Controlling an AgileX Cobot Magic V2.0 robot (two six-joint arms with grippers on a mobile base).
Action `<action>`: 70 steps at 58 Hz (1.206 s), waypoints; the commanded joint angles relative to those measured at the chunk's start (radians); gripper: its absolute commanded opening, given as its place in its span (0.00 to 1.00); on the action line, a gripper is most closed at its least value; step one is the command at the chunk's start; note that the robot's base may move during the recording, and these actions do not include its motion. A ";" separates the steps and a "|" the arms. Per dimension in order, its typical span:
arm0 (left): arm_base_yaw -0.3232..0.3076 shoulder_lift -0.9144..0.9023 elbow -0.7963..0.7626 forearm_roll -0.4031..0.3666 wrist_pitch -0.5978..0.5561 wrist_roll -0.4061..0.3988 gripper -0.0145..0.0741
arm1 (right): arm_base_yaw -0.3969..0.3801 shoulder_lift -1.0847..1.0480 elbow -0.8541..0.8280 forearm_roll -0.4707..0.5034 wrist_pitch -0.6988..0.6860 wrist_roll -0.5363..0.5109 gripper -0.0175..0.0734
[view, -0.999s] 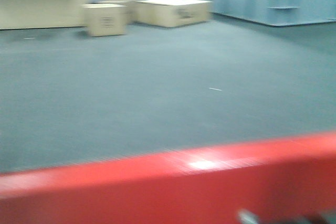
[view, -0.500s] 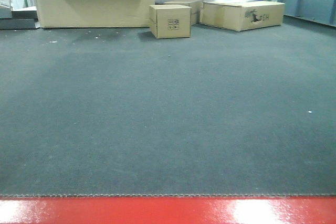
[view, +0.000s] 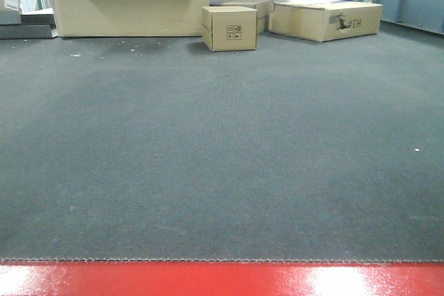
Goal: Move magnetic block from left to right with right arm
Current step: 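Lower the held red cube with the right gripper toward the table surface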
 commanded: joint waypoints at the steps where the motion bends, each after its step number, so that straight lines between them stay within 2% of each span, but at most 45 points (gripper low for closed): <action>1: 0.001 -0.010 0.008 -0.005 -0.080 -0.006 0.02 | -0.004 0.020 -0.025 -0.008 -0.088 -0.008 0.25; 15: 0.001 -0.010 0.008 -0.005 -0.080 -0.006 0.02 | -0.004 0.020 -0.025 -0.007 -0.090 -0.008 0.25; 27: 0.001 -0.010 0.008 -0.005 -0.080 -0.006 0.02 | -0.002 0.056 -0.037 0.085 -0.103 -0.019 0.25; 30: 0.001 -0.010 0.008 -0.005 -0.080 -0.006 0.02 | -0.001 0.105 -0.054 0.141 -0.096 -0.069 0.25; 34: 0.001 -0.010 0.008 -0.005 -0.080 -0.006 0.02 | 0.005 0.203 -0.090 0.245 -0.095 -0.214 0.25; 39: 0.001 -0.010 0.008 -0.005 -0.080 -0.006 0.02 | 0.051 0.315 -0.132 0.375 -0.113 -0.375 0.25; 46: 0.001 -0.010 0.008 -0.005 -0.080 -0.006 0.02 | 0.118 0.471 -0.186 0.488 -0.105 -0.485 0.25; 70: 0.001 -0.010 0.008 -0.005 -0.080 -0.006 0.02 | 0.331 1.098 -0.520 0.497 -0.003 -0.506 0.25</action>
